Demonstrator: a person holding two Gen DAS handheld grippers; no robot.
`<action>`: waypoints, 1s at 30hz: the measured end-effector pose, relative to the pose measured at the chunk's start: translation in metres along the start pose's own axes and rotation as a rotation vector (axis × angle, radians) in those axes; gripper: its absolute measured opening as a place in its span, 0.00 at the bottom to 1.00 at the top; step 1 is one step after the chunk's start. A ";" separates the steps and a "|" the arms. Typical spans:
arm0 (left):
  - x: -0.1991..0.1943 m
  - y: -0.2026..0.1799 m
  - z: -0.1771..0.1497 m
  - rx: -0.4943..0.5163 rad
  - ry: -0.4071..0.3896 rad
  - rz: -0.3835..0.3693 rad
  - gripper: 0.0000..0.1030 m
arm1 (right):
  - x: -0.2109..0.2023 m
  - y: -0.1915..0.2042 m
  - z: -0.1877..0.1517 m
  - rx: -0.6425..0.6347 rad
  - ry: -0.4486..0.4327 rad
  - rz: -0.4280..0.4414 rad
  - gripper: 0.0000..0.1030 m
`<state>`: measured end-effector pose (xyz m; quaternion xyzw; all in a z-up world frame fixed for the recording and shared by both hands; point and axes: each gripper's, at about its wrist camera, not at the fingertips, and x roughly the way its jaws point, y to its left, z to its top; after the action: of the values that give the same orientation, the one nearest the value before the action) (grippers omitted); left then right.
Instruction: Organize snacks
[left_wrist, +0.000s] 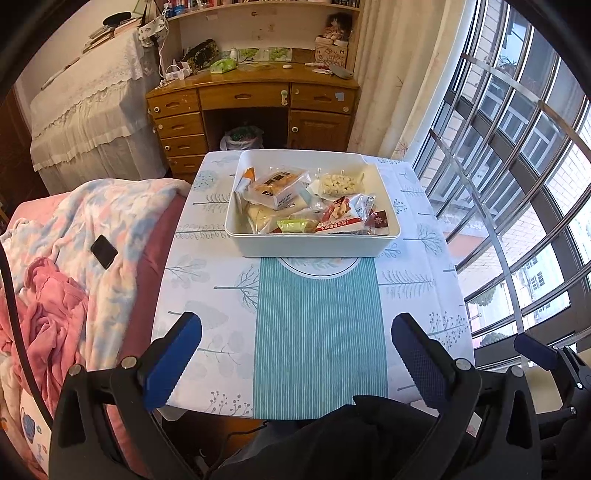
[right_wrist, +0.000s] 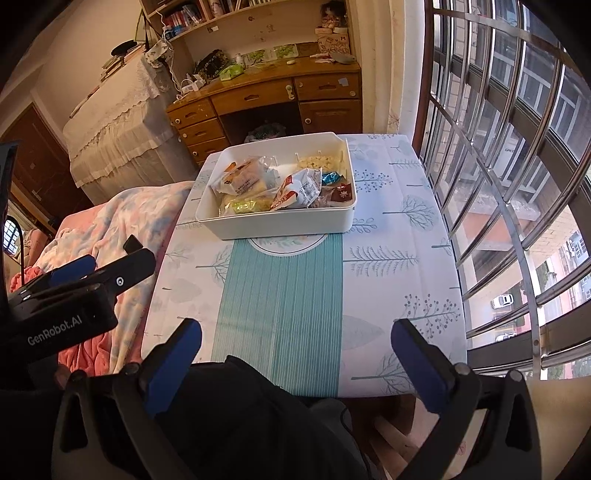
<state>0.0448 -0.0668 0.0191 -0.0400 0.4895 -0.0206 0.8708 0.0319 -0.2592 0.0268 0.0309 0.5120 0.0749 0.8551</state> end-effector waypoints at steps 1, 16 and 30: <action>0.001 -0.001 0.000 0.002 0.002 -0.001 0.99 | 0.000 0.000 0.000 0.001 0.003 -0.002 1.00; 0.003 -0.002 0.000 0.010 0.013 -0.002 0.99 | 0.006 -0.001 0.000 0.010 0.030 -0.007 1.00; 0.003 -0.002 0.000 0.010 0.013 -0.002 0.99 | 0.007 -0.001 -0.001 0.011 0.034 -0.005 1.00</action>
<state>0.0467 -0.0693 0.0164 -0.0361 0.4952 -0.0243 0.8677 0.0341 -0.2593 0.0203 0.0332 0.5269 0.0703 0.8464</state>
